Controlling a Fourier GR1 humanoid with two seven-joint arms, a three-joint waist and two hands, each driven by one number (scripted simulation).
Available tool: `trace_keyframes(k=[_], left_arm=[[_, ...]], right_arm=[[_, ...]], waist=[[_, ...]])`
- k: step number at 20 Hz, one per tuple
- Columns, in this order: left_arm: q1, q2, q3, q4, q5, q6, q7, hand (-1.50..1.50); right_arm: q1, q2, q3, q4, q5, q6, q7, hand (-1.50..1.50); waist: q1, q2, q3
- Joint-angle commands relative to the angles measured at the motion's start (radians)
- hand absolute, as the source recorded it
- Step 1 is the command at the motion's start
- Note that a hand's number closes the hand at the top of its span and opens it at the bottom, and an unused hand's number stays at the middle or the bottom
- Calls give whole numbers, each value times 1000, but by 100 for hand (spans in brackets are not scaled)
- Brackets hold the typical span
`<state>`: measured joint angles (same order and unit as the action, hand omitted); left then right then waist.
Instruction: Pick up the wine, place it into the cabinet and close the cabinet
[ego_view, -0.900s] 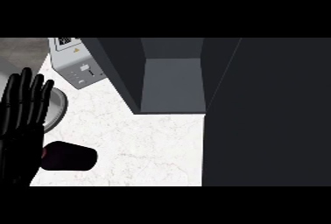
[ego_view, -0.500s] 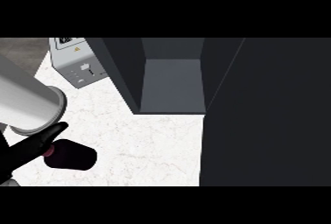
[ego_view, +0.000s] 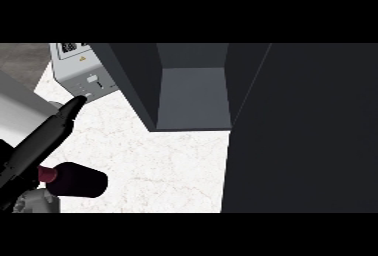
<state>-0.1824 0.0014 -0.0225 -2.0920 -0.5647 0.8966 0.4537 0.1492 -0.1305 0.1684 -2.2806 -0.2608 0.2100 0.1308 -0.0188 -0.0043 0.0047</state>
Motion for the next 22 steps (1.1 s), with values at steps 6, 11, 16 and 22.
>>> trace_keyframes(k=[6, 11, 16, 22], left_arm=[[-197, -1, -171, 4, -491, 73, 491, -150], [-347, -1, -179, -6, -750, -43, 734, -150], [-481, -1, -234, -13, -901, -178, 943, -150], [-620, -1, -240, 48, -1032, -271, 1035, -150]], right_arm=[[-19, -23, -19, -133, -90, -43, 163, -150], [22, -2, 37, -152, -24, -51, 137, -150], [-30, -24, -7, -200, -84, -79, 225, -150], [-125, -12, 20, -147, -57, -95, 243, -150]], waist=[[17, -4, -1], [11, -8, 0], [7, -7, -2], [9, -2, -3]])
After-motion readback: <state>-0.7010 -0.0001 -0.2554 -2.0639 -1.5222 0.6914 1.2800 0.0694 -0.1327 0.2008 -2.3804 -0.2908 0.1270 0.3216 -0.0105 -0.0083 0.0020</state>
